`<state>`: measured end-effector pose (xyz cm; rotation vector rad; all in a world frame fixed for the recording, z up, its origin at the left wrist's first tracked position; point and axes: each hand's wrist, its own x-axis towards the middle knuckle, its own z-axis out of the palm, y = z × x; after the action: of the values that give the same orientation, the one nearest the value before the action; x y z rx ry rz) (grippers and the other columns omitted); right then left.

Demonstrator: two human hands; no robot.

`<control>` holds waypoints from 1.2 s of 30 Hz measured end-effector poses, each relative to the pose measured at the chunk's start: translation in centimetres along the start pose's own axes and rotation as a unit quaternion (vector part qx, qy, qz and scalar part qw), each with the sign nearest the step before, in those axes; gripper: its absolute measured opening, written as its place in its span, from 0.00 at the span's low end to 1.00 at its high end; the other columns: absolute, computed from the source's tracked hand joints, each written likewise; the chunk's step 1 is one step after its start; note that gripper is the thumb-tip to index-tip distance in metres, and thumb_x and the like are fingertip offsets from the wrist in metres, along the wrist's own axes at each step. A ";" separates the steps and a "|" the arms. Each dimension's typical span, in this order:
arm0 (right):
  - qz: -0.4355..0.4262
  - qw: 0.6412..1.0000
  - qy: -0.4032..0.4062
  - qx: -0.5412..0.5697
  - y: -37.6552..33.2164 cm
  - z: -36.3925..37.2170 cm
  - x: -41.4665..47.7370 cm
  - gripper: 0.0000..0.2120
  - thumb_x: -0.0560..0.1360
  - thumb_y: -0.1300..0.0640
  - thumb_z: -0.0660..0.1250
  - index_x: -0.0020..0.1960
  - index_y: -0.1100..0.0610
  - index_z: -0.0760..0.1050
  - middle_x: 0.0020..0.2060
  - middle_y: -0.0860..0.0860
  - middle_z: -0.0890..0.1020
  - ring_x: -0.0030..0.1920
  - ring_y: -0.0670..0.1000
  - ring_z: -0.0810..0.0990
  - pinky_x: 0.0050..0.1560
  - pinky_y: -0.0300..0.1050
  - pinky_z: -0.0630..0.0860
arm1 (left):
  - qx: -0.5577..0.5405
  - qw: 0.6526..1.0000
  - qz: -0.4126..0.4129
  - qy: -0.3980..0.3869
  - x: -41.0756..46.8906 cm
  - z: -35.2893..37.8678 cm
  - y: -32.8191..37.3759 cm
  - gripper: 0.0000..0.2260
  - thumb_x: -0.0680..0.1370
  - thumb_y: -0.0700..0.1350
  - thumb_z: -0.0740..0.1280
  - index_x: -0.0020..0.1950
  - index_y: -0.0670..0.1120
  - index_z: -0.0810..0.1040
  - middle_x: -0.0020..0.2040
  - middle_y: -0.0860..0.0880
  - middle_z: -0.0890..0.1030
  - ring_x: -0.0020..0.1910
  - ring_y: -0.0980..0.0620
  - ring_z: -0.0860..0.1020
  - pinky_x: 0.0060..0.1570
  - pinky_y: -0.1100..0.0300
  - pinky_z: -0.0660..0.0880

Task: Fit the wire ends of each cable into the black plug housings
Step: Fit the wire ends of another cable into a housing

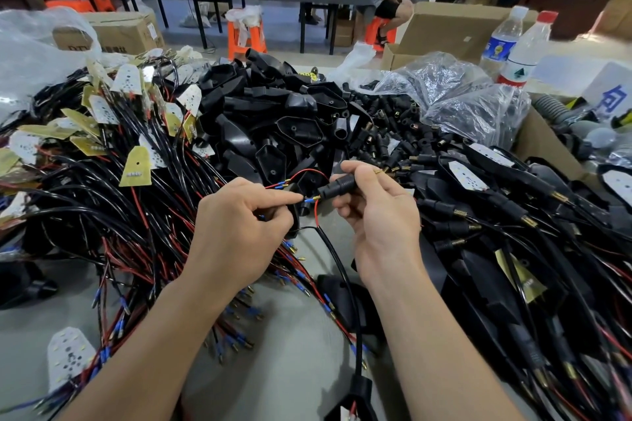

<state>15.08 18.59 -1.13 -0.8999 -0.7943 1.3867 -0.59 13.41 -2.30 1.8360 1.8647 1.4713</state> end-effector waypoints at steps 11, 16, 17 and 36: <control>-0.035 0.997 -0.021 -0.058 0.2 0.1 0.0 0.15 0.82 0.65 0.62 0.43 0.57 0.84 0.37 0.54 0.86 0.29 0.48 0.76 0.30 0.37 0.73 | -0.040 0.999 -0.030 0.000 -0.2 0.2 0.6 0.15 0.73 0.39 0.76 0.48 0.60 0.88 0.38 0.58 0.84 0.40 0.62 0.81 0.40 0.75 0.72; -0.027 0.998 -0.039 -0.050 0.5 0.3 -0.1 0.15 0.83 0.65 0.62 0.42 0.56 0.84 0.38 0.55 0.86 0.30 0.48 0.77 0.32 0.38 0.74 | -0.101 0.993 -0.063 -0.021 -0.2 0.3 1.0 0.13 0.73 0.44 0.79 0.54 0.56 0.87 0.36 0.65 0.85 0.40 0.67 0.83 0.45 0.78 0.73; -0.023 0.998 -0.038 -0.042 0.4 0.2 0.0 0.15 0.83 0.64 0.62 0.43 0.57 0.83 0.38 0.55 0.86 0.29 0.47 0.78 0.32 0.37 0.74 | -0.112 0.991 -0.075 -0.018 -0.1 0.3 0.8 0.12 0.72 0.45 0.80 0.53 0.56 0.87 0.36 0.64 0.85 0.40 0.67 0.84 0.45 0.77 0.74; -0.058 0.997 -0.010 -0.059 0.6 0.0 0.1 0.05 0.79 0.68 0.65 0.47 0.60 0.75 0.40 0.56 0.88 0.29 0.51 0.79 0.31 0.39 0.75 | -0.115 0.989 -0.086 -0.031 0.2 -0.2 0.4 0.12 0.71 0.41 0.81 0.37 0.59 0.87 0.32 0.58 0.85 0.33 0.61 0.84 0.37 0.72 0.77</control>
<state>14.82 18.64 -1.67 -0.9169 -0.9370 1.2606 -0.48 13.37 -1.89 1.5580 1.6971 1.4800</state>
